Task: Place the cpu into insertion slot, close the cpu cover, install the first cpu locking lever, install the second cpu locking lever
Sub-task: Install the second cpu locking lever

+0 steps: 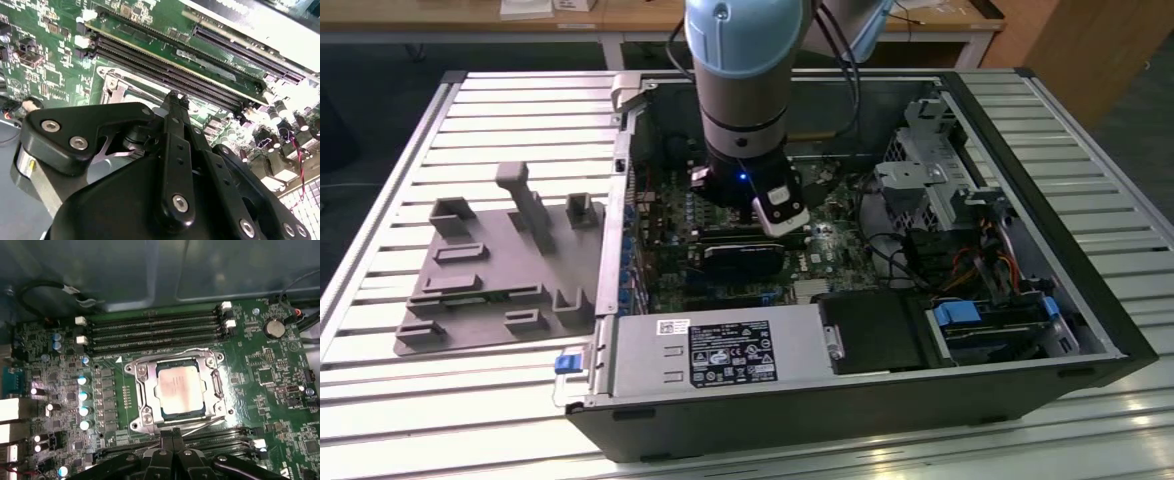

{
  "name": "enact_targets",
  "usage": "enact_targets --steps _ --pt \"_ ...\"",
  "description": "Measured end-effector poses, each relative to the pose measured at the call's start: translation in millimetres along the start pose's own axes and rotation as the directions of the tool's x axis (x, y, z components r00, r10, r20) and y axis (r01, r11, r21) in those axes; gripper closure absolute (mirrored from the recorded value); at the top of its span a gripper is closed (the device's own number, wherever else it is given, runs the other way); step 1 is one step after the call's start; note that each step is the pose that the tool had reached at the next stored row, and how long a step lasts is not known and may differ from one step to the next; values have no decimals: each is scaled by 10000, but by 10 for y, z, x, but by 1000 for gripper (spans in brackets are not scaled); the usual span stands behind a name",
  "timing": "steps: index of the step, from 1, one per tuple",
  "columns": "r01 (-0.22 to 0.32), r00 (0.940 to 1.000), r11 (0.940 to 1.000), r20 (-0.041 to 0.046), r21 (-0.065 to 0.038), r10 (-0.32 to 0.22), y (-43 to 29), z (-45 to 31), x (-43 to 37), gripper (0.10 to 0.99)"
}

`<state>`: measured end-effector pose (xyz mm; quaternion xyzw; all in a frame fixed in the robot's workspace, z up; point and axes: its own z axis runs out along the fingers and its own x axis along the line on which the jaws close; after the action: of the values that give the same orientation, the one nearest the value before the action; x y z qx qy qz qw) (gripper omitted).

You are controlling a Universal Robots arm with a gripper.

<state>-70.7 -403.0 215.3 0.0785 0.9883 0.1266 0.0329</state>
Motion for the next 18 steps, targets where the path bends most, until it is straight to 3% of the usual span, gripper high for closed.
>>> enact_targets --steps 3,6,10,18 --pt "-28 10000 9995 -48 -322 27 -50 -2 3 984" --pt "-44 10000 9988 -75 -492 41 -105 -3 1 984" --pt "-61 9999 9978 -101 -665 54 -143 16 31 984" --pt "-85 9999 9958 -140 -916 73 -199 67 151 984"
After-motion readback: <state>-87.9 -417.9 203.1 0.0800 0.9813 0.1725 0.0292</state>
